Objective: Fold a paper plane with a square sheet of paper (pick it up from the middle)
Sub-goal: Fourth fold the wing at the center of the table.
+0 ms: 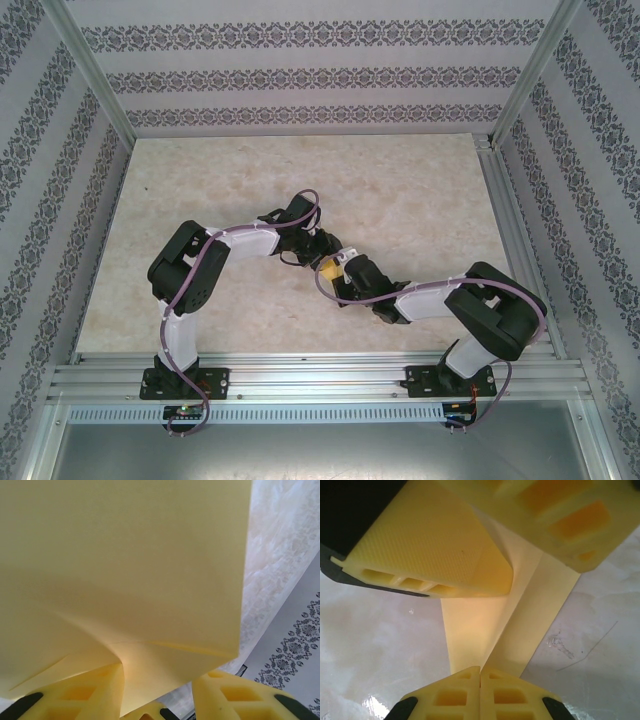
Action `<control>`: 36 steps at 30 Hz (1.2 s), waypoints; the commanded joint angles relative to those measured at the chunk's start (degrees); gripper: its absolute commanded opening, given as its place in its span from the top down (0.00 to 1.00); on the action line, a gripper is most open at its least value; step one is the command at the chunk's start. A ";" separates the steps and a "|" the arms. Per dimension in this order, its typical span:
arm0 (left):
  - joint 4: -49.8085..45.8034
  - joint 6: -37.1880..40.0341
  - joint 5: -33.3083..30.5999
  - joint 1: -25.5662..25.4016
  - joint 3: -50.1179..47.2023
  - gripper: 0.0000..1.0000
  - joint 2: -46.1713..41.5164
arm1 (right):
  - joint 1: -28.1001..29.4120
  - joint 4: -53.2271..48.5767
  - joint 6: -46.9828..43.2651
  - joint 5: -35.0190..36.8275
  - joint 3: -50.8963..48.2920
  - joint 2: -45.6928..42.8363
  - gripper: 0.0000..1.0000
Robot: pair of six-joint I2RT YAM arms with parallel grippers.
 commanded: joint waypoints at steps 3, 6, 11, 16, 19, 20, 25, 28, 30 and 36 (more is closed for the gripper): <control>-3.00 1.59 -1.17 -0.60 1.76 0.61 0.14 | 1.13 -1.66 -1.66 2.63 0.75 0.55 0.94; -3.55 1.98 -1.83 -0.60 1.74 0.66 -0.29 | 1.10 -1.81 -1.73 3.07 0.49 0.03 0.92; -4.52 2.82 -2.75 -0.60 1.81 0.71 -1.19 | 0.73 0.35 0.21 2.49 -1.13 -1.44 0.87; -4.80 3.35 -3.04 -0.60 1.50 0.72 -1.97 | -1.45 1.96 3.17 -0.60 -2.22 -2.33 0.83; -4.91 3.64 -3.28 -0.60 1.54 0.72 -2.31 | -2.51 3.33 4.31 -2.82 -2.81 -2.49 0.81; -5.12 3.90 -3.46 -0.60 1.54 0.72 -2.32 | -2.93 4.06 4.82 -3.75 -3.14 -2.62 0.80; -5.75 4.76 -4.46 -0.54 1.24 0.78 -2.93 | -4.97 7.22 7.56 -8.66 -4.89 -3.85 0.75; -5.99 4.99 -4.87 -0.56 1.02 0.85 -3.04 | -6.03 7.95 8.64 -11.03 -5.45 -4.64 0.72; -6.03 5.07 -4.87 -0.51 1.06 0.86 -3.07 | -6.41 7.81 8.91 -11.99 -5.37 -4.77 0.72; -5.59 5.31 -4.51 -0.51 1.77 0.88 -2.73 | -8.42 10.35 12.02 -15.91 -5.85 -4.95 0.69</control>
